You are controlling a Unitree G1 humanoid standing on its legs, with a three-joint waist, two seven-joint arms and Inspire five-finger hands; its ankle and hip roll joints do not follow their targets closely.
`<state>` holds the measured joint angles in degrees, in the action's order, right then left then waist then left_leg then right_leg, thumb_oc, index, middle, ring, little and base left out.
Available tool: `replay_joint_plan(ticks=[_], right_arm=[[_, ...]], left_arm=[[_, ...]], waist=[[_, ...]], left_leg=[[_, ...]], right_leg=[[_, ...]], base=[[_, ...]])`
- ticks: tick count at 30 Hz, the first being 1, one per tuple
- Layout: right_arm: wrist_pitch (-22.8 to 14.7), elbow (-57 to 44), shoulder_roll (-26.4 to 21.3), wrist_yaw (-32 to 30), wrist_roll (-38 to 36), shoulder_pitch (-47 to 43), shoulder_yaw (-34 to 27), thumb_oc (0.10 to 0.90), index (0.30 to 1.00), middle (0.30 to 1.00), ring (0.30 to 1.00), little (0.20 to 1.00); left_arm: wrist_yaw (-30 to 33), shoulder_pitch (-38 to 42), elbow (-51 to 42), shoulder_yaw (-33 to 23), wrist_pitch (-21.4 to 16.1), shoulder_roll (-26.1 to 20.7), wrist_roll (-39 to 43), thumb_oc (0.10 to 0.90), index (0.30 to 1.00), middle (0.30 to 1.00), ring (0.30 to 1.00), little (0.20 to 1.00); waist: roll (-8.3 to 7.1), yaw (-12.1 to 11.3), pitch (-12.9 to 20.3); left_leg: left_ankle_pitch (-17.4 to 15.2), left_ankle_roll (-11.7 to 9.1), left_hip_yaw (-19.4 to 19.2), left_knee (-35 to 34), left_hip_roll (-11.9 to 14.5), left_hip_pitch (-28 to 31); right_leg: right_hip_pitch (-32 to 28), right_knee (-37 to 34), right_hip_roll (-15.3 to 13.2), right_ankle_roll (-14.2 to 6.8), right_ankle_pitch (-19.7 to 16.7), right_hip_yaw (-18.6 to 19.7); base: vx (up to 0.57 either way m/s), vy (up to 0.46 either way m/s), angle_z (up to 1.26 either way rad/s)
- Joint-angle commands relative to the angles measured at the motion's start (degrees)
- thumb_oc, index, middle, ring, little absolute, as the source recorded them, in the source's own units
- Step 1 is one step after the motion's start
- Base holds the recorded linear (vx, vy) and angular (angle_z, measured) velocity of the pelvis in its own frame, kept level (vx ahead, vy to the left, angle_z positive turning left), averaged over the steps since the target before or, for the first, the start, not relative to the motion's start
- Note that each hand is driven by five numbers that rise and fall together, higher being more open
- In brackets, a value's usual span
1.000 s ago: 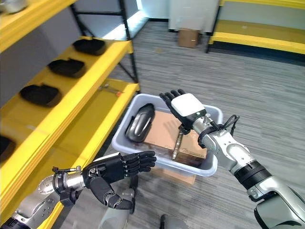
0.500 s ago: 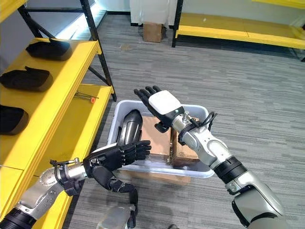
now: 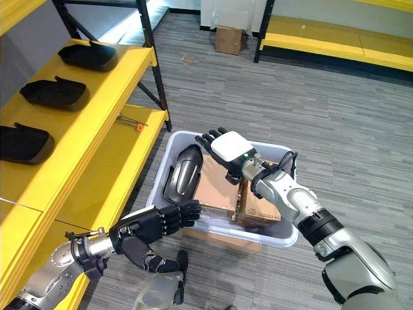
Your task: Move parts from the plastic box to the shelf.
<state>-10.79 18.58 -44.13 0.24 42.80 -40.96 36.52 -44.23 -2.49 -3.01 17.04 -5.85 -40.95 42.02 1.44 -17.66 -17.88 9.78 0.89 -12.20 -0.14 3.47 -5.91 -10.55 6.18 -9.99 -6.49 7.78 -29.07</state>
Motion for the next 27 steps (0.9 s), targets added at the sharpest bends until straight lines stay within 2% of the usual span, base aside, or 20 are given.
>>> replay_joint_plan(ticks=[1,4,5,9,10,13,17,19,27], right_arm=[[-0.8,-2.6,-4.2,-2.6,0.1,-7.5,0.3,0.9,1.0,1.0,1.0,1.0],[0.0,-2.7,-5.6,-2.8,-0.1,-7.9,-0.3,0.9,1.0,1.0,1.0,1.0],[0.6,-0.9,-6.0,-4.0,-0.4,-8.5,-0.7,0.9,1.0,1.0,1.0,1.0],[2.1,0.9,-6.5,-4.5,-1.1,-8.4,-1.6,0.9,1.0,1.0,1.0,1.0],[3.7,3.1,-6.1,-4.4,-1.6,-8.9,-1.8,0.9,1.0,1.0,1.0,1.0],[3.6,5.7,-5.4,-4.8,-0.9,-10.1,-1.1,0.9,1.0,1.0,1.0,1.0],[3.6,8.2,-4.0,-5.1,0.9,-10.9,0.1,0.9,1.0,1.0,1.0,1.0],[4.1,8.8,-3.6,-5.0,1.1,-11.4,0.6,0.9,1.0,1.0,1.0,1.0],[5.0,12.4,-2.4,-6.9,2.6,-14.5,2.4,0.9,1.0,1.0,1.0,1.0]], left_arm=[[1.2,-1.0,-4.8,-2.8,-8.8,-0.1,3.4,0.9,1.0,1.0,1.0,1.0],[2.9,-2.7,-4.4,-4.7,-11.3,-0.1,3.7,0.9,1.0,1.0,1.0,1.0],[4.4,-4.4,-4.1,-6.9,-13.9,0.3,5.7,0.9,1.0,1.0,1.0,1.0],[4.7,-7.6,-2.9,-10.8,-14.9,1.2,5.2,0.9,1.0,1.0,1.0,1.0],[4.9,-9.1,-2.5,-12.7,-16.1,0.8,4.5,0.9,1.0,1.0,1.0,1.0],[4.0,-9.6,-3.2,-13.8,-15.8,1.0,6.0,0.9,1.0,1.0,1.0,1.0],[7.3,-9.9,-4.2,-15.5,-15.8,2.3,7.2,0.9,1.0,1.0,1.0,1.0],[6.7,-10.3,-4.2,-16.3,-16.0,2.7,6.6,0.9,1.0,1.0,1.0,1.0],[7.3,-9.4,-4.1,-16.9,-17.7,2.9,6.7,0.9,1.0,1.0,1.0,1.0]], waist=[[-1.81,-1.1,2.0],[-1.56,-2.4,0.6],[-1.1,-3.8,-0.9],[-0.59,-5.5,-2.4],[-0.31,-6.7,-3.3],[0.09,-7.7,-3.9],[0.5,-9.4,-5.1],[0.44,-10.0,-5.7],[0.79,-11.3,-8.7]], left_leg=[[-3.7,-4.9,3.8,3.2,2.2,-4.8],[-3.7,-4.9,4.9,3.7,1.9,-5.9],[-3.3,-5.0,5.8,3.9,1.6,-6.8],[-3.0,-5.1,6.8,4.2,1.2,-7.7],[-2.7,-5.0,7.4,4.1,1.0,-8.0],[-2.6,-4.9,7.8,4.4,0.8,-8.5],[-2.6,-4.8,9.1,5.3,0.5,-9.3],[-2.4,-4.9,9.5,5.5,0.5,-9.8],[-0.9,-5.3,10.4,6.6,1.0,-12.3]], right_leg=[[2.1,7.8,-0.3,2.4,3.2,1.6],[3.2,10.0,-0.2,2.9,4.2,0.8],[4.3,12.5,-0.1,3.5,5.6,-0.2],[5.0,15.3,-0.3,4.0,7.0,-1.9],[5.4,17.2,-0.7,4.3,7.9,-3.2],[5.5,18.8,-1.0,4.6,8.9,-4.2],[5.7,22.2,-1.4,5.5,10.9,-5.4],[6.0,23.2,-1.3,5.8,11.7,-5.6],[8.4,28.6,-1.4,6.8,14.3,-6.1]], base=[[-0.01,-0.079,0.16],[-0.02,-0.076,0.34],[-0.03,-0.078,0.24],[0.02,-0.072,0.29],[0.03,-0.098,0.37],[0.03,-0.058,0.31],[0.08,-0.068,0.22],[0.04,-0.065,0.12],[0.01,-0.048,0.11]])
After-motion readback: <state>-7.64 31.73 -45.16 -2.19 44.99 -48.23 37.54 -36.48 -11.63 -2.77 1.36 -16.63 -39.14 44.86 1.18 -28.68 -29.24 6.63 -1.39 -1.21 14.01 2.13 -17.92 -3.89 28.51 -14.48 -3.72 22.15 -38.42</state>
